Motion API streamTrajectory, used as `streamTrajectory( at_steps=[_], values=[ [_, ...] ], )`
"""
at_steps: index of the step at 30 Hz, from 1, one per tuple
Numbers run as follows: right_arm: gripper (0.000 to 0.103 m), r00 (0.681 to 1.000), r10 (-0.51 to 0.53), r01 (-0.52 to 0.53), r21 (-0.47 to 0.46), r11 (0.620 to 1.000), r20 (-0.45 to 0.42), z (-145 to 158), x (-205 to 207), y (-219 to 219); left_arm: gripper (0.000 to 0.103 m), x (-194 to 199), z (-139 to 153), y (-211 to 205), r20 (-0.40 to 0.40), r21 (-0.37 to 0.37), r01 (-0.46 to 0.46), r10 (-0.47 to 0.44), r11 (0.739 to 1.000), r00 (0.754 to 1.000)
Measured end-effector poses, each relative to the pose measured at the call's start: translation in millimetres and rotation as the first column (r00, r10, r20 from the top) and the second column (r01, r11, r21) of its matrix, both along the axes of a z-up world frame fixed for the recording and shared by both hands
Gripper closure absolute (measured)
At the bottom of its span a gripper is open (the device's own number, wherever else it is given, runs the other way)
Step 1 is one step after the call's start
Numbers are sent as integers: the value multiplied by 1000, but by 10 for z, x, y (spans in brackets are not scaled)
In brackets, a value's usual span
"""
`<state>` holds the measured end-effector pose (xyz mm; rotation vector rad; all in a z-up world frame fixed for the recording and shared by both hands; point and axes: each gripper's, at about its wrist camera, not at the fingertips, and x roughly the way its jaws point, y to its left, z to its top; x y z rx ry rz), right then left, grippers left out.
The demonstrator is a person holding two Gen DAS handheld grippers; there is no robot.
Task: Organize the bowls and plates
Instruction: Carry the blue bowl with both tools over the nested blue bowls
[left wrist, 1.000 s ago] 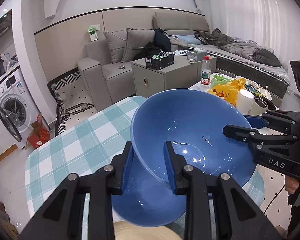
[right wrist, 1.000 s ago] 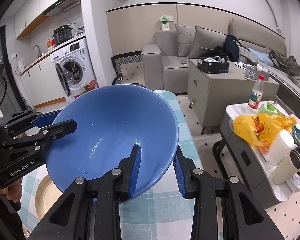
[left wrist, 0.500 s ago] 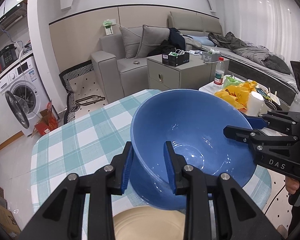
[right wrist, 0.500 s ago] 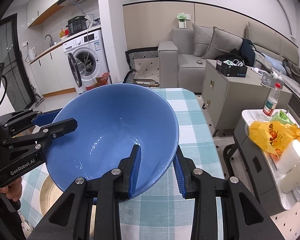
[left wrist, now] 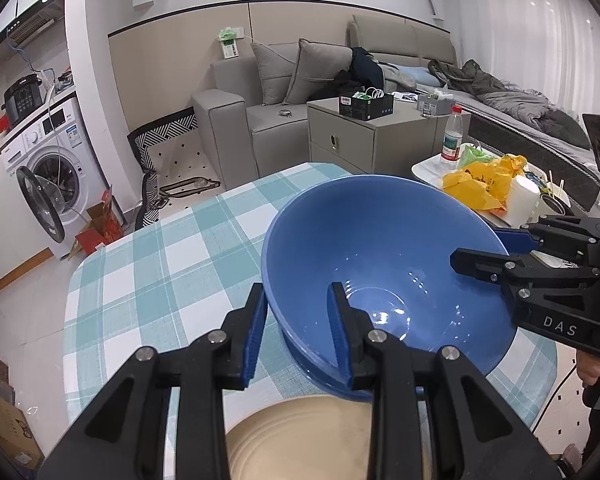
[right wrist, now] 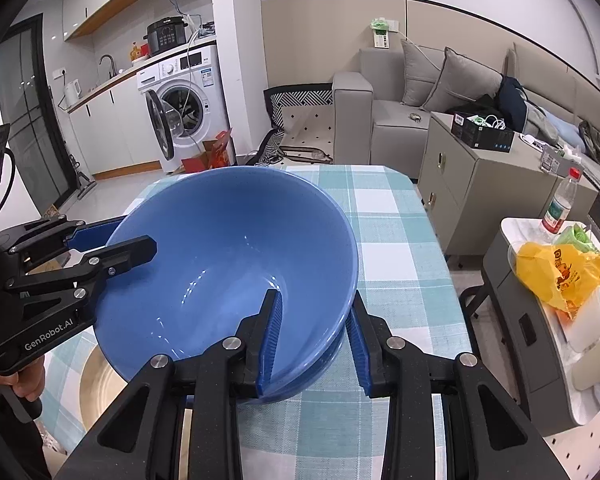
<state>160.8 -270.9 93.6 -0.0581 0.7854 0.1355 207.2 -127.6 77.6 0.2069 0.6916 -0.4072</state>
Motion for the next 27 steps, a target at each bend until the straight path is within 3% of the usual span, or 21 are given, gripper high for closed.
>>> streamTrajectory(
  at_steps=[27],
  values=[
    [70,998,5,-7,-31,999,-56,-335,165,-12,74,134,-289,-8,-44,31,-10,12,999,999]
  ],
)
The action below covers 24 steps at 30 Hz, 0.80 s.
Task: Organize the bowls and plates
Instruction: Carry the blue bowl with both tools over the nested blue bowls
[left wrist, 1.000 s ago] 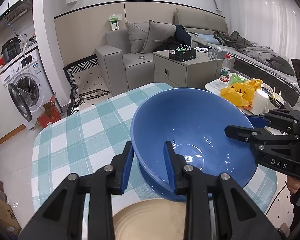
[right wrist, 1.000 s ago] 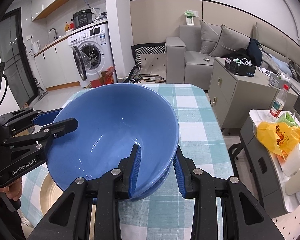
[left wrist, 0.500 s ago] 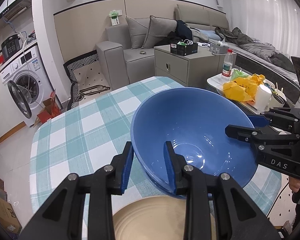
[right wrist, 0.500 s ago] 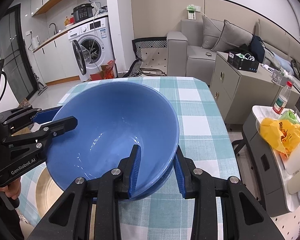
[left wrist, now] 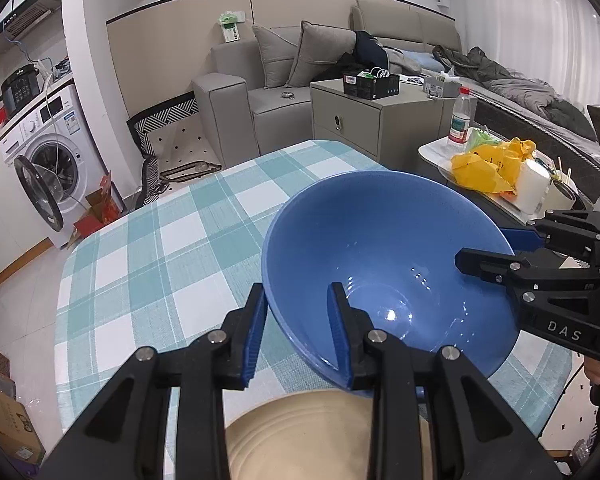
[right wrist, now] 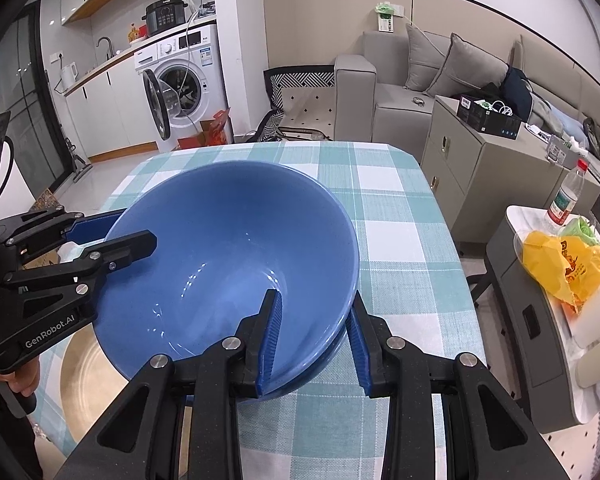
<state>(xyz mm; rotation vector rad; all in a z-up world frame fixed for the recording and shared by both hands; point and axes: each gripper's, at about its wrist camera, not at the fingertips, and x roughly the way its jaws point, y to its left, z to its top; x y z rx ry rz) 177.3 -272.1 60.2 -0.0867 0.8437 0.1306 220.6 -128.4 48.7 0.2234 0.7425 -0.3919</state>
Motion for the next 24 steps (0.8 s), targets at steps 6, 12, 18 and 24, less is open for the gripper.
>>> streamTrajectory(
  at_steps=[6,12,18,24],
  values=[
    [70,1000,-1,1,-14,1000,-5,-46,15,26,74,8,-55,2,-7,11,-1,1,1000,1000],
    [70,1000,1,-1,-36,999,-7,-95,14,42,74,11,-99,-9,-13,20,-1,2,1000,1000],
    [70,1000,-2,1,-62,998,-12,-139,20,71,74,16,-162,-40,-17,37,0,0,999,1000],
    [70,1000,2,-4,-82,997,-19,-190,21,91,74,25,-205,-59,-10,62,-5,5,998,1000]
  ],
)
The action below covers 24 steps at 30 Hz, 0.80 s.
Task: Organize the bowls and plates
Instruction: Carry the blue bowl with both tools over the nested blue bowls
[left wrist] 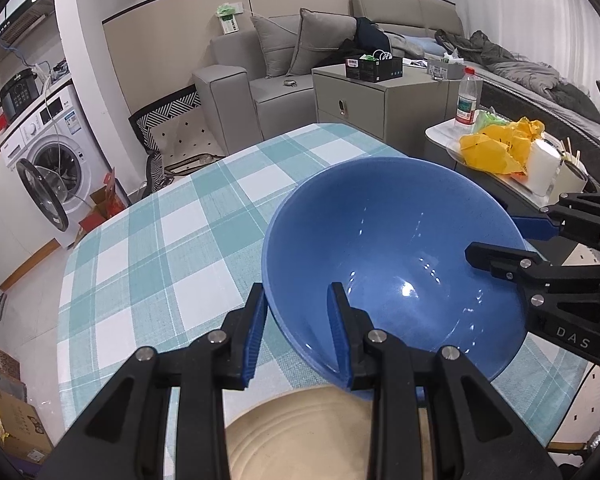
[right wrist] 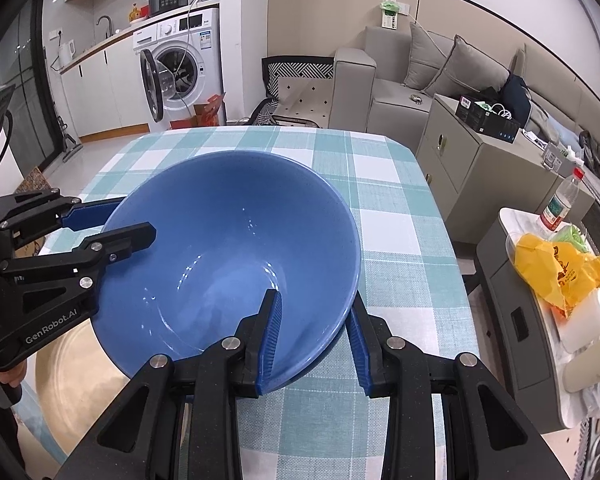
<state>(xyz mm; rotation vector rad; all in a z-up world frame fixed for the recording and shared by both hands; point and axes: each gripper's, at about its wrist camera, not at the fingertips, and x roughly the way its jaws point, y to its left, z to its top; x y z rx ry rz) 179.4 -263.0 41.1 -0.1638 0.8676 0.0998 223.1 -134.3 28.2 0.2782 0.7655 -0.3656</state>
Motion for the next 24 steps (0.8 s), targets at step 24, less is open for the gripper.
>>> streamTrajectory(
  at_steps=[24],
  values=[
    [70,1000,-3,3,-63,998,5,-80,37,17,74,35,-116,-40,-17,23,6,-5,1000,1000]
  ],
)
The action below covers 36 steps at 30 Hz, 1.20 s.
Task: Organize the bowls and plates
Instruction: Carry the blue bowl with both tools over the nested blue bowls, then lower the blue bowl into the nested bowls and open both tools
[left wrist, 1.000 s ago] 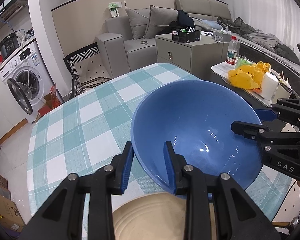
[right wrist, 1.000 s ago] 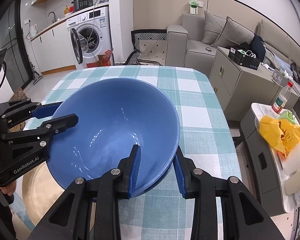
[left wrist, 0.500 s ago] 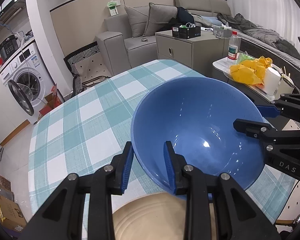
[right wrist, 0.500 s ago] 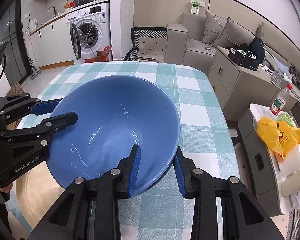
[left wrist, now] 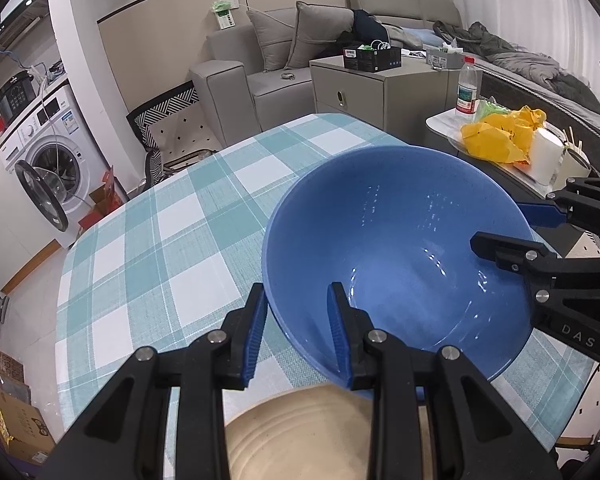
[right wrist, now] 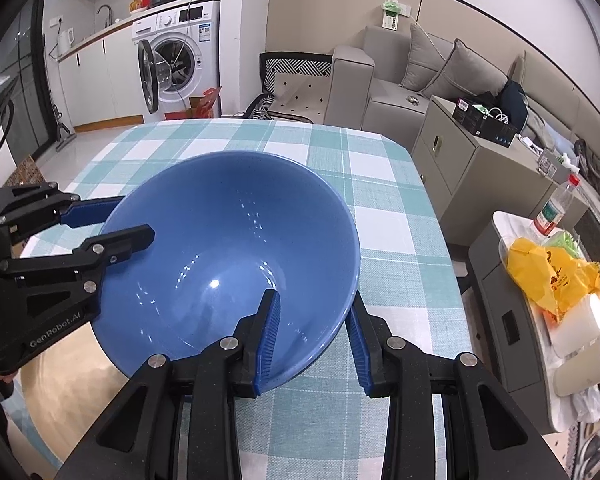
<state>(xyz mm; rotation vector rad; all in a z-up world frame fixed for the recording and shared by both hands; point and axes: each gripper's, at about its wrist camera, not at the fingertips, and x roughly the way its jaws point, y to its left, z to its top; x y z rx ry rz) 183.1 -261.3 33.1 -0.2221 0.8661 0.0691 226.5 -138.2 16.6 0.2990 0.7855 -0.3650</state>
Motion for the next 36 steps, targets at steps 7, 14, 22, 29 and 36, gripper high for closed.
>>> streamTrajectory(
  at_steps=[7,14,22,29,36],
  values=[
    [57,1000,19,-19,8,1000,-11,-38,-2,-6,73,0,6,1,3,1,4,-4,1000,1000],
    [33,1000,26,-26,30,999,-5,-32,-43,-33,66,23,-7,45,-17,-11,-8,8,1000,1000],
    [22,1000,9,-10,74,997,3,16,-69,-158,47,25,33,132,-45,-72,-9,6,997,999],
    [18,1000,15,-16,109,994,11,38,-73,-231,41,47,26,174,-63,-90,-20,14,996,998],
    [4,999,35,-41,144,989,40,38,-73,-256,14,41,52,197,-66,-132,-21,12,991,998]
  ],
)
